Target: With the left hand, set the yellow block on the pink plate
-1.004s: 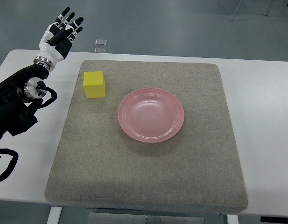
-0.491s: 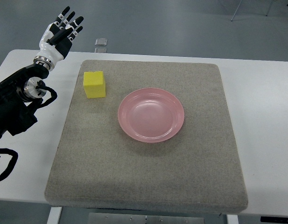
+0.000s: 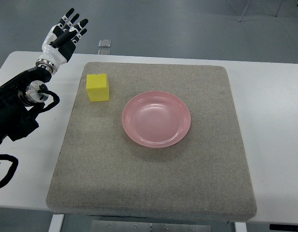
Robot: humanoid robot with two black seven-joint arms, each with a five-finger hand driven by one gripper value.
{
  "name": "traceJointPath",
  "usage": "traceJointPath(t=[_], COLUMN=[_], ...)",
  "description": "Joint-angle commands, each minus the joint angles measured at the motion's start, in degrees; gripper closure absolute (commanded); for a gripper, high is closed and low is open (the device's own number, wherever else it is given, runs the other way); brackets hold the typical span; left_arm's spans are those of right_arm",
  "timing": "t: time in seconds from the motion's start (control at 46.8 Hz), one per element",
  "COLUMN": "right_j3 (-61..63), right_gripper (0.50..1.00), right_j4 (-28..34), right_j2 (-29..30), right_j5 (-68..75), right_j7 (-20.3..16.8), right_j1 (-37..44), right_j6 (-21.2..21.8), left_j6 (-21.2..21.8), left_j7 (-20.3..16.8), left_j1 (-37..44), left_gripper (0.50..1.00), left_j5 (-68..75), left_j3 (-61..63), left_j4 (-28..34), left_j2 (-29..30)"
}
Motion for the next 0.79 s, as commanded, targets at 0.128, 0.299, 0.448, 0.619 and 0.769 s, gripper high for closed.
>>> traceJointPath(t=[0.128, 0.299, 0.448, 0.619, 0.769], right_j3=[0.0, -0.1, -0.1, 0.0, -0.1], right_gripper=[0.576, 0.576, 0.576, 0.576, 0.576], right_j4=[0.0, 0.0, 0.0, 0.0, 0.0], right_j2=[0.0, 0.0, 0.0, 0.0, 0.0], right_j5=[0.0, 0.0, 0.0, 0.0, 0.0], right_j7=[0.0, 0.0, 0.0, 0.0, 0.0], right_j1=[0.0, 0.0, 0.0, 0.0, 0.0], right_j6=[0.0, 0.0, 0.0, 0.0, 0.0], left_j6=[0.2, 0.3, 0.5, 0.8, 0.9], left_j7=[0.5, 0.6, 0.7, 1.0, 1.0], left_j1=[0.1, -0.5, -1.5, -4.7, -6.5], left_gripper=[0.506, 0.506, 0.508, 0.508, 0.508], left_j5=[0.6, 0.6, 0.8, 0.8, 0.9], left_j3=[0.3, 4.9, 8.7, 16.3, 20.5], left_j4=[-0.1, -1.9, -6.2, -6.9, -8.6], left_j2=[0.7, 0.9, 3.5, 5.3, 6.8])
